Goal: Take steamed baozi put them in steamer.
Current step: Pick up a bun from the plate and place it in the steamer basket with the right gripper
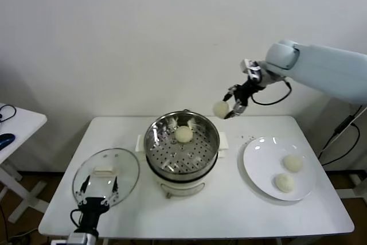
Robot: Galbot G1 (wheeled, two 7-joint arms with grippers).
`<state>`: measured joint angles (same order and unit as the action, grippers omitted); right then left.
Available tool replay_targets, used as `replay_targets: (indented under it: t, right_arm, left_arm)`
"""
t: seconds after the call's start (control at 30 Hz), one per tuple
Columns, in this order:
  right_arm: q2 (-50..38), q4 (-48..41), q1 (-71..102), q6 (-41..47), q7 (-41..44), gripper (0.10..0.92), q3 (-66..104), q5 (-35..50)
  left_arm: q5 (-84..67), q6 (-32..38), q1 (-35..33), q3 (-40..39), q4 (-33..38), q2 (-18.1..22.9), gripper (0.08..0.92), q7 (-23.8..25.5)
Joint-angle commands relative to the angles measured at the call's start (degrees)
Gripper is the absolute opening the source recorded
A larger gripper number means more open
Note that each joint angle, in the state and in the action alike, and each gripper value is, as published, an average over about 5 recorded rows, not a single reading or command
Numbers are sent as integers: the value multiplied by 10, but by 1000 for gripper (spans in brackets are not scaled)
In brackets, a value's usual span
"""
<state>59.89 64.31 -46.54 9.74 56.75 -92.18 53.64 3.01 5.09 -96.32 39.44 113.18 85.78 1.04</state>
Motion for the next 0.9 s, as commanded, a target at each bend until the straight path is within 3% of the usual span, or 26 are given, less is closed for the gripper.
replay_targets:
  t: [0.03, 0.4, 0.9]
  right_arm:
    - [139, -18, 36, 21, -31, 704, 21, 45]
    - [223, -75, 111, 21, -39, 704, 31, 32]
    - [208, -55, 138, 21, -39, 704, 16, 3]
  left_arm:
    - [6, -5, 0, -3, 7, -5, 823, 0]
    - [6, -1, -6, -1, 1, -3, 823, 0]
    - [4, -2, -2, 1, -4, -3, 823, 0]
